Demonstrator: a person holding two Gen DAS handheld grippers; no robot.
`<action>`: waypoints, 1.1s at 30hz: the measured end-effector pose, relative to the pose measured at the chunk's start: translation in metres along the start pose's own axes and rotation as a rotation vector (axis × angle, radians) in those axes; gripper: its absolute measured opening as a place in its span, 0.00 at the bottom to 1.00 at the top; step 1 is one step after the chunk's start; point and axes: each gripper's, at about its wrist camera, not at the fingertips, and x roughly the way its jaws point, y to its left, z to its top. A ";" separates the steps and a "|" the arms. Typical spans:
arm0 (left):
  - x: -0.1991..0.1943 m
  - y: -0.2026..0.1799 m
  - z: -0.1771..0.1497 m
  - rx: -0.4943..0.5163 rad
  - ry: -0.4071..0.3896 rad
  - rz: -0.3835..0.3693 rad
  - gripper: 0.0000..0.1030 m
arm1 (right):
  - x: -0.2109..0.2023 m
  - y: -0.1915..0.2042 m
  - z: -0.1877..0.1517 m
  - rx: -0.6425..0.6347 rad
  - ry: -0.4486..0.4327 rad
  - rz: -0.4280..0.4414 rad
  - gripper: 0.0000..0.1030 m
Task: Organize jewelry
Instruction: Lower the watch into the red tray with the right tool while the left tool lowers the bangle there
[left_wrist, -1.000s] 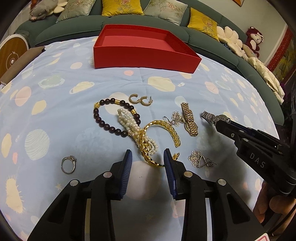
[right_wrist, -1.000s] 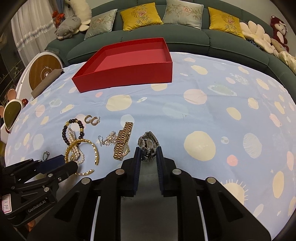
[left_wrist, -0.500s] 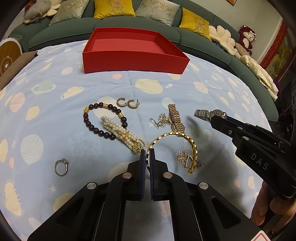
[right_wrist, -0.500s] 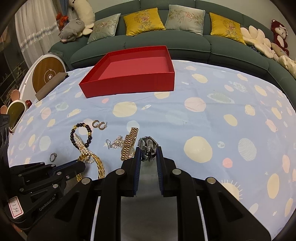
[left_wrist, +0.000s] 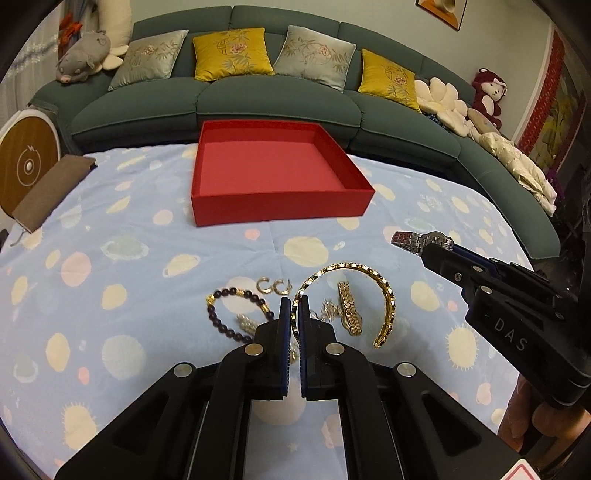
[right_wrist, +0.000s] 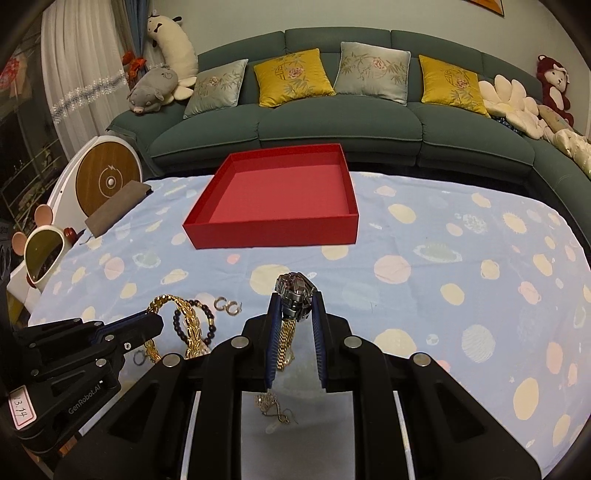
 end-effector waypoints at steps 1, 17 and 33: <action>-0.002 0.002 0.008 0.001 -0.015 0.010 0.01 | -0.001 0.001 0.006 -0.001 -0.011 -0.001 0.15; 0.072 0.056 0.158 -0.008 -0.109 0.143 0.01 | 0.095 -0.009 0.145 0.003 -0.047 0.009 0.15; 0.199 0.093 0.207 -0.010 -0.006 0.223 0.02 | 0.234 -0.033 0.188 0.036 0.060 -0.005 0.15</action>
